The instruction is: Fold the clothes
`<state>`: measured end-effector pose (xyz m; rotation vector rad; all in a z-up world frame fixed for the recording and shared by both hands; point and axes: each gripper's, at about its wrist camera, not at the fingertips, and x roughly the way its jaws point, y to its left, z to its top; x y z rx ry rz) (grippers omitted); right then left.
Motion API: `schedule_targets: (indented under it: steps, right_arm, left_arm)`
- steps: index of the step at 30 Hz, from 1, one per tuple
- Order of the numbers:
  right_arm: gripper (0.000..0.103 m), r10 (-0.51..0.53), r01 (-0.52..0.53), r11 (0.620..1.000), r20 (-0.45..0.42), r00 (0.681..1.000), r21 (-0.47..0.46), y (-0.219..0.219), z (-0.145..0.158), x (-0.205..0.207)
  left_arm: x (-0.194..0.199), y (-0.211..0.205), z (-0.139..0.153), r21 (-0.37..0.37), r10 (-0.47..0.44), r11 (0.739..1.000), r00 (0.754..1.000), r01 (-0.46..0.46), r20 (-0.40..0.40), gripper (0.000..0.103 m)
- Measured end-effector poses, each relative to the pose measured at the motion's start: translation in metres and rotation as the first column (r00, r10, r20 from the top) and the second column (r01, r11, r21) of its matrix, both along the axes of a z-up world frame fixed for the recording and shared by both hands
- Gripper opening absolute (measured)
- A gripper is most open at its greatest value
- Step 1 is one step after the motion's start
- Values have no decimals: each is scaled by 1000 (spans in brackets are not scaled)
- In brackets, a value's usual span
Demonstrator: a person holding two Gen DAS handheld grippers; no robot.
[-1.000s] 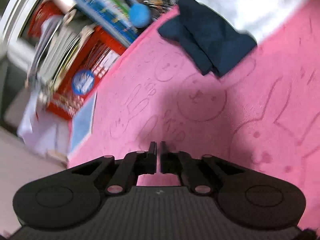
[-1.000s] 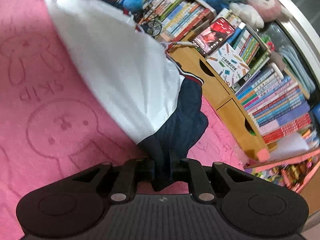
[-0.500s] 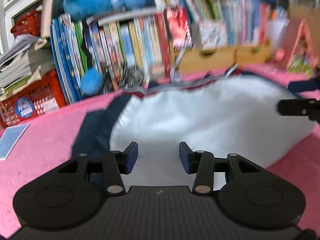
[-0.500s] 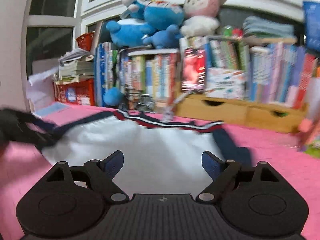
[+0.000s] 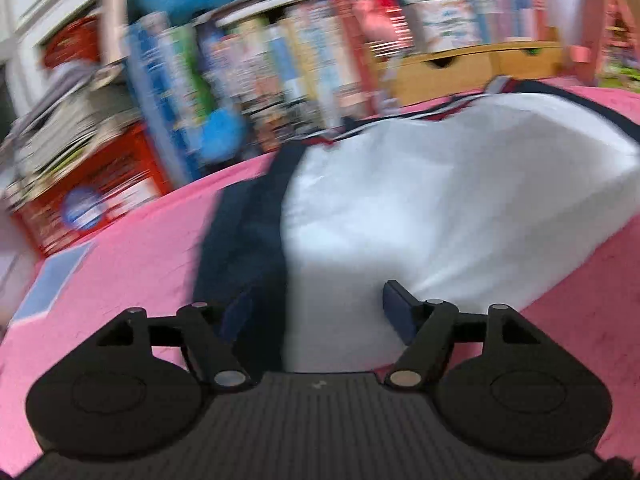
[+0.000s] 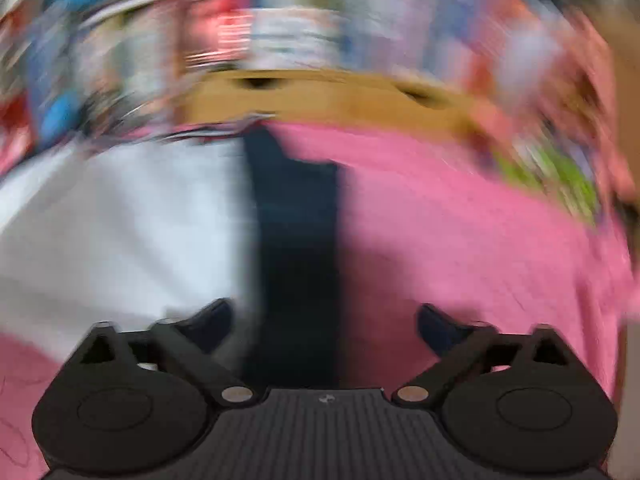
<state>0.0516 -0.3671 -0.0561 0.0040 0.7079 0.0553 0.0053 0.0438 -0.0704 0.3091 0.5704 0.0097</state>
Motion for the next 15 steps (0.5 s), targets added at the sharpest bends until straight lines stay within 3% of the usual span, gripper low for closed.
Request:
schedule_targets:
  steps: [2, 4, 6, 9, 12, 14, 15]
  right_arm:
    - [102, -25, 26, 999, -15, 1000, 44, -23, -1, -4]
    - [102, -29, 29, 999, -7, 1000, 20, -19, 0, -8]
    - [97, -20, 21, 999, 22, 1000, -32, -9, 8, -13]
    - [97, 26, -22, 999, 96, 995, -44, 9, 31, -15]
    - [95, 85, -81, 996, 159, 984, -35, 32, 54, -14]
    - [81, 173, -178, 984, 153, 973, 19, 60, 61, -3]
    - [67, 219, -228, 973, 150, 964, 47, 74, 64, 3]
  left_arm:
    - [-3, 20, 0, 8, 73, 997, 997, -73, -1, 73]
    - [-6, 40, 0, 20, 139, 990, 990, -139, -7, 72]
    - [-13, 51, 3, 79, 156, 985, 988, -155, 3, 73]
    - [-22, 49, 24, 108, 148, 982, 988, -152, 49, 64]
    - [-20, 26, 56, 13, 22, 1000, 994, -24, 105, 64]
    - [-10, 0, 69, -66, -70, 995, 992, 77, 102, 66]
    - [1, -12, 65, -59, -85, 994, 992, 90, 91, 65]
